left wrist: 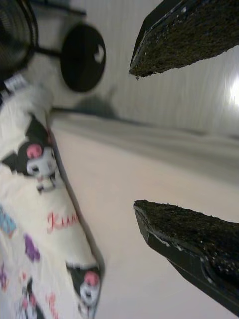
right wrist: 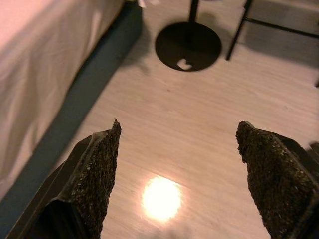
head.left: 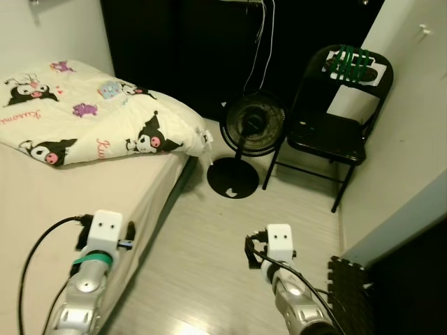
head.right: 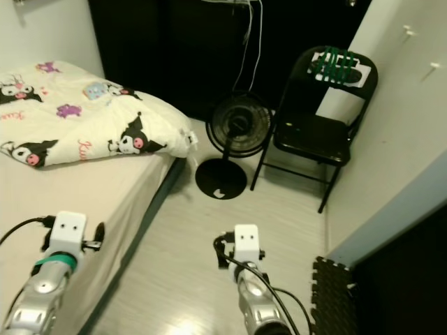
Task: Clean up the room
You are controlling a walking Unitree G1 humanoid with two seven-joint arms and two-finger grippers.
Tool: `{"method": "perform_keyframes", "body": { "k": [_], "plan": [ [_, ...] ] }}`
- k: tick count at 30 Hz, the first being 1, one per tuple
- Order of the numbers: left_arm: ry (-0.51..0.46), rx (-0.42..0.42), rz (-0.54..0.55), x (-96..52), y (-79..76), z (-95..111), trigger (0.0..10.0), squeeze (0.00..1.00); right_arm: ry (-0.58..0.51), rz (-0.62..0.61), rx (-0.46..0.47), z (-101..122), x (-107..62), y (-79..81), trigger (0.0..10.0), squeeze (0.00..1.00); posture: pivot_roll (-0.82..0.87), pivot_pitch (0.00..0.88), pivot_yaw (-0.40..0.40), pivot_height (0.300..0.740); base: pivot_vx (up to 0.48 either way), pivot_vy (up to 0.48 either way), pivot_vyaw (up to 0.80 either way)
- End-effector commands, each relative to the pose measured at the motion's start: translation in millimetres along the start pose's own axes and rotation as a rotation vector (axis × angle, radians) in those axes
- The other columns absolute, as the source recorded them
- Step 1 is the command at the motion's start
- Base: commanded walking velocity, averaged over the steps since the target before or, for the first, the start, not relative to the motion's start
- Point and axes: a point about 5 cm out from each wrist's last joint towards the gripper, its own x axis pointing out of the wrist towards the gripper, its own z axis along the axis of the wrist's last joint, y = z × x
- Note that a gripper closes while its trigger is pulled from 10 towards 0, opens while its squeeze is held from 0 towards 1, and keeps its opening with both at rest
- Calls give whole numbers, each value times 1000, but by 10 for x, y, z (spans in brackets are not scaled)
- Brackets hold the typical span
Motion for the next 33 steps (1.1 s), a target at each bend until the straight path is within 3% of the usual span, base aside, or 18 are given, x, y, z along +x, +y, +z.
{"method": "perform_keyframes", "body": {
  "k": [1, 10, 21, 33],
  "plan": [
    [-4, -11, -20, -17, -29, -13, 10000, 0, 29, -17, 16, -63, -16, -38, 10000, 0, 91, 0, -30, 740, 0, 0, 0],
    [-20, -31, -29, -24, -63, 20, 10000, 0, 21, -31, 20, -66, -29, -71, 10000, 0, 90, 0, -33, 740, 227, 0, -687],
    [-31, -15, -72, 10, -64, 76, 10000, 0, 26, -80, 58, -170, -96, -96, 10000, 0, 86, 0, 33, 740, 301, 0, 0],
    [-49, -29, -83, 15, -118, 125, 10000, 0, 27, -86, 52, -166, -97, -124, 10000, 0, 81, 0, 17, 740, 311, 0, 0]
  ]
}}
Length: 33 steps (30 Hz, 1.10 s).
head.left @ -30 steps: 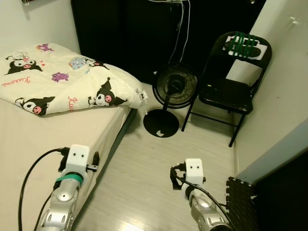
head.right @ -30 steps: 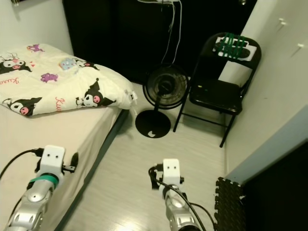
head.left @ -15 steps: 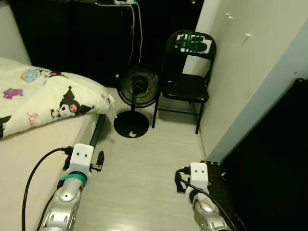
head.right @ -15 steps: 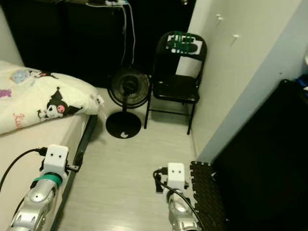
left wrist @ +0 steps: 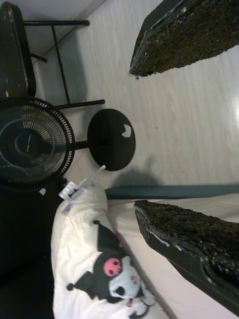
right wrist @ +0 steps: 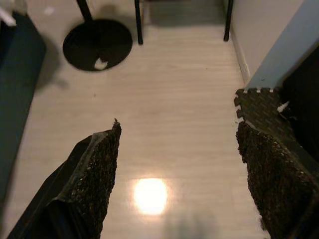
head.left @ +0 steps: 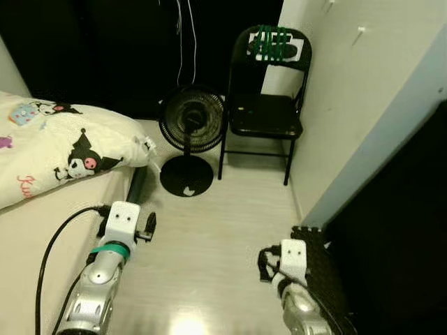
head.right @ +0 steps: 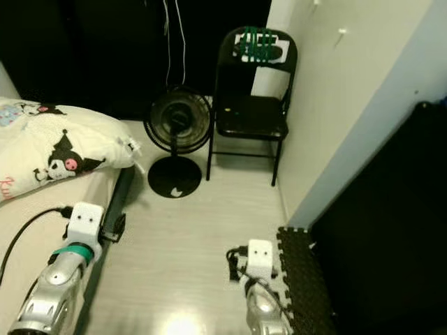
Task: Clean up the room
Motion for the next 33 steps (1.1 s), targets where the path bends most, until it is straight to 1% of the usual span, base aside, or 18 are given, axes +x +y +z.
{"method": "perform_keyframes", "body": {
  "k": [1, 19, 33],
  "plan": [
    [14, -13, -15, -29, -68, -41, 10000, 0, 29, -13, -1, -86, -34, -43, 10000, 0, 78, 0, 14, 740, 319, 0, 0],
    [14, -21, -26, -28, -128, -46, 10000, 0, 24, -20, -9, -82, -41, -86, 10000, 0, 65, 0, 13, 740, 319, 0, 0],
    [20, -31, -15, -32, -121, -69, 10000, 0, 25, -22, -21, -71, -39, -125, 10000, 0, 59, 0, -1, 740, 318, 0, 0]
  ]
}}
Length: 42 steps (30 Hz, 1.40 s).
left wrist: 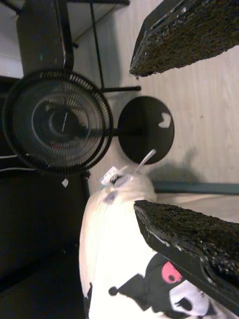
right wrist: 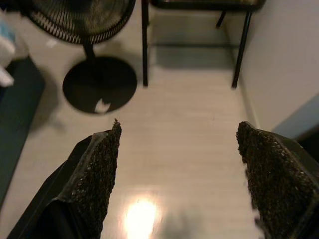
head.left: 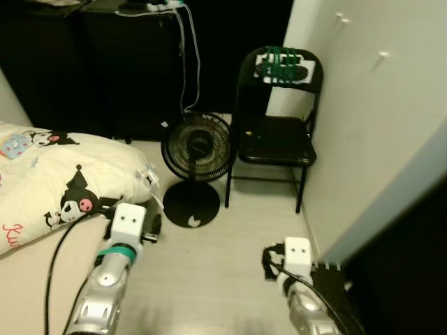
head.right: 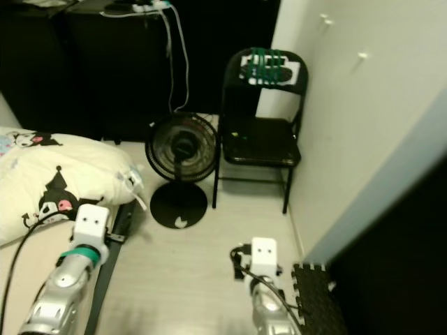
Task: Clean up the room
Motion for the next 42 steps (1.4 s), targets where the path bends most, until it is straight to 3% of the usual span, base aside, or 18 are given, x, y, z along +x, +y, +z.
{"method": "perform_keyframes", "body": {
  "k": [1, 37, 42],
  "plan": [
    [25, -4, 6, -28, 22, -68, 10000, 0, 35, 6, 6, -91, -33, 30, 10000, 0, 59, 0, -1, 740, 319, 0, 0],
    [38, 13, 36, -70, 60, -122, 10000, 0, 27, 38, -8, -57, -23, 75, 10000, 0, 60, 0, -20, 740, 308, 0, 0],
    [160, 71, 31, -173, 92, -438, 10000, 0, 82, 95, -85, -139, -24, 92, 10000, 0, 65, 0, -28, 740, 0, 0, 0]
  ]
}}
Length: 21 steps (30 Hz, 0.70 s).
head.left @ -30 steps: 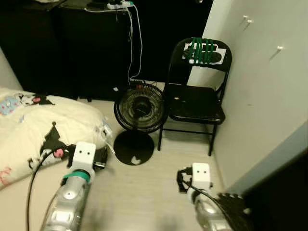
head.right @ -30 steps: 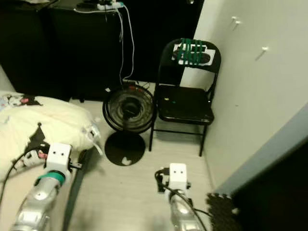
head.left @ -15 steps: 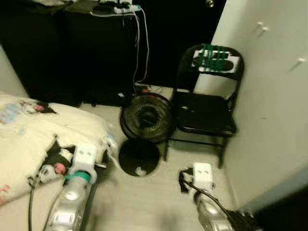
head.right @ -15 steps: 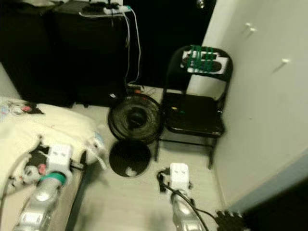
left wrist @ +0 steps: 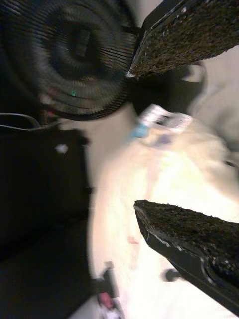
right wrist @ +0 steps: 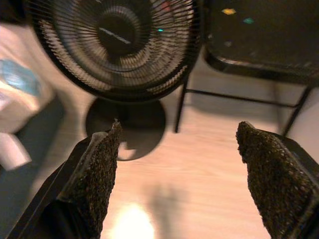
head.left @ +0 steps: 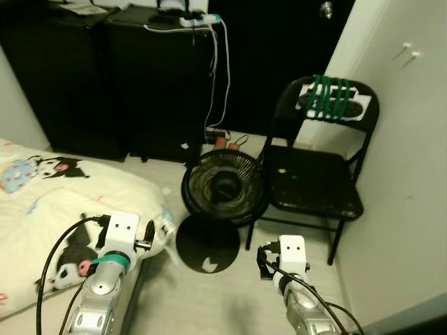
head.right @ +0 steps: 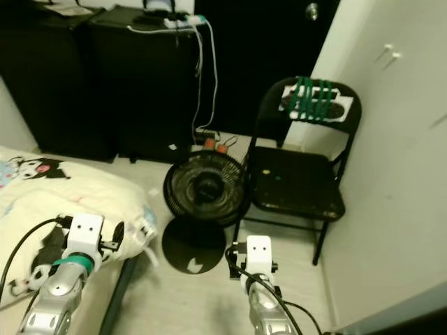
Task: Clean up the room
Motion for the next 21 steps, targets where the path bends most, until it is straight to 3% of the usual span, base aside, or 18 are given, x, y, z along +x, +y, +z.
{"method": "perform_keyframes", "body": {
  "k": [1, 2, 5, 6, 8, 9, 21],
  "plan": [
    [132, 23, 0, -92, 3, -340, 10000, 0, 96, 34, -52, -204, -43, 42, 10000, 0, 69, 0, -29, 740, 0, 0, 800],
    [182, 25, -2, -120, -4, -464, 10000, 0, 136, 34, -79, -280, -58, 31, 10000, 0, 69, 0, -29, 740, 0, 0, 800],
    [182, 25, -2, -120, -4, -464, 10000, 0, 136, 34, -79, -280, -58, 31, 10000, 0, 69, 0, -29, 740, 0, 0, 800],
    [258, 13, -7, -156, -27, -623, 10000, 0, 181, 22, -99, -365, -80, 3, 10000, 0, 82, 0, -38, 740, 0, 0, 800],
    [258, 13, -7, -156, -27, -623, 10000, 0, 181, 22, -99, -365, -80, 3, 10000, 0, 82, 0, -38, 740, 0, 0, 800],
    [311, 32, -28, -186, -57, -740, 10000, 0, 231, 9, -101, -460, -113, -20, 10000, 0, 82, 0, -41, 740, 0, 0, 800],
    [354, 63, -81, -218, -136, -847, 10000, 0, 305, 12, -99, -651, -207, 43, 10000, 0, 74, 0, -11, 740, 0, 0, 800]
  ]
}}
